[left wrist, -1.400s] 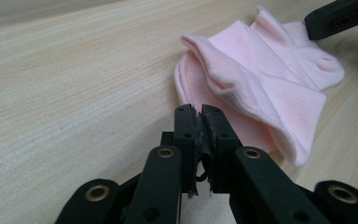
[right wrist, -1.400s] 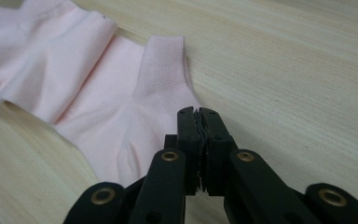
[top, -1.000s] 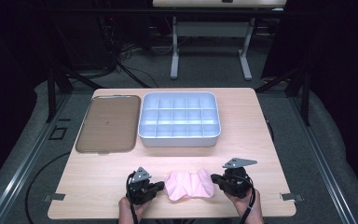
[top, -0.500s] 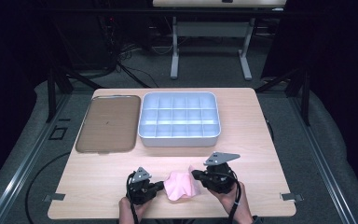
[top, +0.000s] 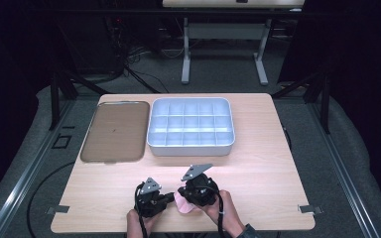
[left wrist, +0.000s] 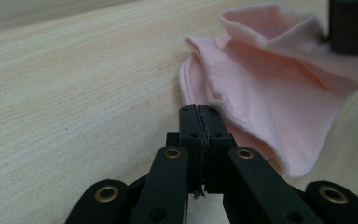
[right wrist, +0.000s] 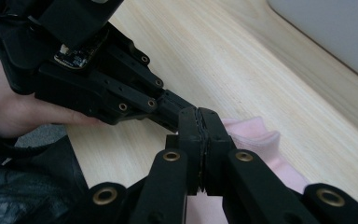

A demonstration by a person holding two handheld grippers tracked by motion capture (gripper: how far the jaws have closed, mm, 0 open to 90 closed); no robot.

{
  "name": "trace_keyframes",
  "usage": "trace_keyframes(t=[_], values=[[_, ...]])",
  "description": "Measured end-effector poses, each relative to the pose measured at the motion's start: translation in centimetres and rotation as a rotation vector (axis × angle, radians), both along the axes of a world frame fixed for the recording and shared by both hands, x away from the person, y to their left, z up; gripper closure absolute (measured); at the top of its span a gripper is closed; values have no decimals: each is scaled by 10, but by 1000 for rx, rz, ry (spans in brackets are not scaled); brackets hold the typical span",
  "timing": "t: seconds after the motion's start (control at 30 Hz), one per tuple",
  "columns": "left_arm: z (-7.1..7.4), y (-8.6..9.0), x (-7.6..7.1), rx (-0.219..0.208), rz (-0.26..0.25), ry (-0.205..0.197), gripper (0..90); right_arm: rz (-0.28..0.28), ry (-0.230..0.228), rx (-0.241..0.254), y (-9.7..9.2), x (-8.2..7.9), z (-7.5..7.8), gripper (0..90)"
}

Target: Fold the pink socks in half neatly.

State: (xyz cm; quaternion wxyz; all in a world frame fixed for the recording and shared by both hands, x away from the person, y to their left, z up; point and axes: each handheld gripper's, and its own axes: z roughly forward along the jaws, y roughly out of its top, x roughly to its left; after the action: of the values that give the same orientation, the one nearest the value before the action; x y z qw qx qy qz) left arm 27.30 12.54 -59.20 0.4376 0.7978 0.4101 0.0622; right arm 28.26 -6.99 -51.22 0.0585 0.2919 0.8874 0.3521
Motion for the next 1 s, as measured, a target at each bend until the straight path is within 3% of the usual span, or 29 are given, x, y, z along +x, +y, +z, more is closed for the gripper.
trace_keyframes(t=[0.27, 0.37, 0.47, 0.57, 0.67, 0.73, 0.77, 0.8, 0.93, 1.0], values=[[0, 0, 0, 2, -1, -2, 889, 38, 38, -6, 8, -1, -26, 899], [0, 0, 0, 1, -1, 2, 889, 17, 36, 24, -1, 0, -26, 794], [0, 0, 0, 0, -1, 2, 888, -21, -2, 41, -19, 1, -15, 678], [0, 0, 0, 4, 0, -4, 888, -52, 3, -2, -34, 7, -14, 571], [0, 0, 0, 0, -1, -1, 888, -30, 43, -66, -33, 10, -26, 524], [0, 0, 0, -2, 0, 3, 888, -9, 40, -120, -26, 9, -37, 551], [0, 0, 0, -1, -4, 3, 888, -3, 35, -153, -20, 9, -44, 653], [0, 0, 0, -1, -5, 3, 888, -3, 35, -153, -20, 9, -44, 653], [0, 1, 1, -7, -10, 8, 888, -19, 41, -121, -20, 10, -46, 840], [0, 1, 1, -6, -11, 7, 887, -32, 38, -113, -21, 11, -45, 872]])
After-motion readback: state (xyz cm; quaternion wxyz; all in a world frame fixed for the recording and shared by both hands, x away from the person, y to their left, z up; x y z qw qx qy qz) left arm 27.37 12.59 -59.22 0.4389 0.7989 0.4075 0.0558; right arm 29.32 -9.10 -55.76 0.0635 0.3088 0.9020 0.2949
